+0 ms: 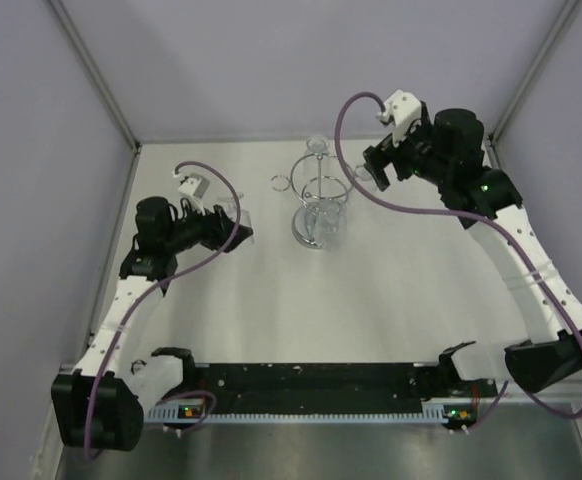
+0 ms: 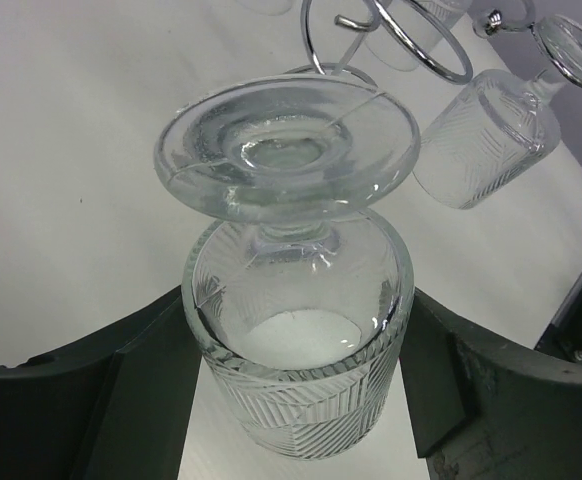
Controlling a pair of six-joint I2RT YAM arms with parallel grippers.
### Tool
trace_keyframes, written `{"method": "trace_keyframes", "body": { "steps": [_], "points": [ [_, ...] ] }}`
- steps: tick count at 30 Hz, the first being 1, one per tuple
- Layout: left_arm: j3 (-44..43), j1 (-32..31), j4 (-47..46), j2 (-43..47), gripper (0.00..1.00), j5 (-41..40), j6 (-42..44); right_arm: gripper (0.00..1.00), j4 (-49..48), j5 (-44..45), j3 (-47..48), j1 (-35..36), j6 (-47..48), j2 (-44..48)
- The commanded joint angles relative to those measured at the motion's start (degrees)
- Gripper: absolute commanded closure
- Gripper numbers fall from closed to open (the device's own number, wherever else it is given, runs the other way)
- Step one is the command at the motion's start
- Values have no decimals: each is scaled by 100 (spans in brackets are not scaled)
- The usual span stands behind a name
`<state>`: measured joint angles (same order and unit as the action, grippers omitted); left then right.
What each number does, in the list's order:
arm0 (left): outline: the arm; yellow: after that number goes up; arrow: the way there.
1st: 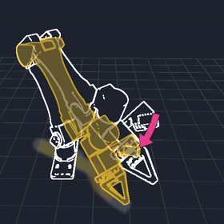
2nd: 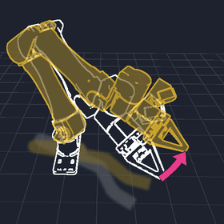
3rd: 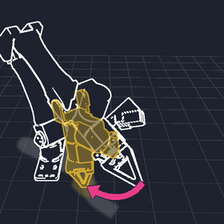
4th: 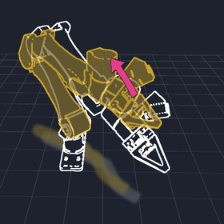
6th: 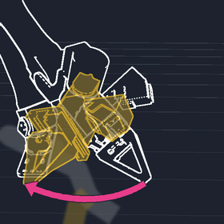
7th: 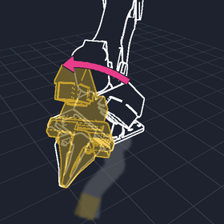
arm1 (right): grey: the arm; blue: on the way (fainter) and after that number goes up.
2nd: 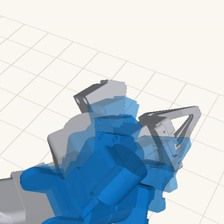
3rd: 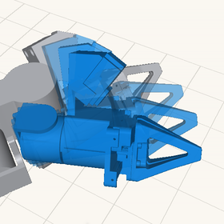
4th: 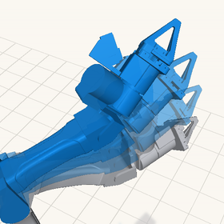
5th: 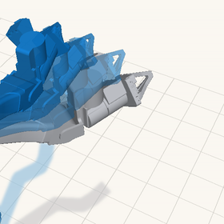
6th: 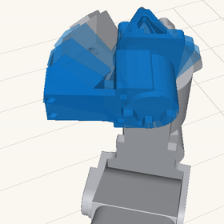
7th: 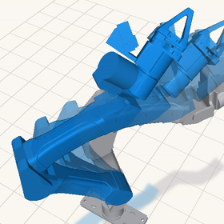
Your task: Take the wine glass off the wine glass rack
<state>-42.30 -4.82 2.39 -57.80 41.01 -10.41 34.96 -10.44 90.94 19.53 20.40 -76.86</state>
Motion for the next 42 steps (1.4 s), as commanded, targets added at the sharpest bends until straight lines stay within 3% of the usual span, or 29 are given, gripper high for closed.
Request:
{"method": "trace_keyframes", "body": {
  "steps": [1,5,10,12,16,17,19,25,26,27,31,37,42],
  "points": [
    [-472,314,1000,234,100,415,-531,7,-1560,543,-496,752,525,636],
    [-708,647,1017,-55,100,906,-1171,7,-2151,876,-1271,1771,1157,918],
    [-1201,956,1010,-995,100,2417,-2400,11,-2283,1402,-1298,2993,1528,665],
    [-1035,1000,205,-1311,100,2858,-3400,14,-2169,1439,-1201,3336,1423,471],
    [-175,1211,-3543,-1734,100,2966,-6896,16,-2380,1623,-1324,3969,1291,164],
    [-51,1281,-4092,-1778,100,2887,-7661,19,-2354,1702,-1237,4075,1239,15],
    [73,1404,-4273,-1787,100,2763,-8386,22,-2257,1721,-1009,4173,1098,-214],
    [56,1431,-4045,-1787,100,2824,-8495,32,-2730,1825,-1104,4410,1220,-610],
    [56,1440,-2105,-1787,100,2807,-8495,32,-2879,1930,-1165,4445,1255,-663],
    [238,1440,-2007,-1300,100,2807,-8364,33,-3020,2018,-1235,4489,1256,-733],
    [240,1440,-2006,-1295,100,2807,-8363,36,-3452,2502,-1175,4595,949,-936],
    [240,1440,-2006,-1295,100,2807,-8363,37,-3443,2221,-982,4639,606,-1261],
    [240,1440,-2006,-1295,100,2807,-8363,38,-3452,2492,-665,4639,157,-1604]
  ]
}}
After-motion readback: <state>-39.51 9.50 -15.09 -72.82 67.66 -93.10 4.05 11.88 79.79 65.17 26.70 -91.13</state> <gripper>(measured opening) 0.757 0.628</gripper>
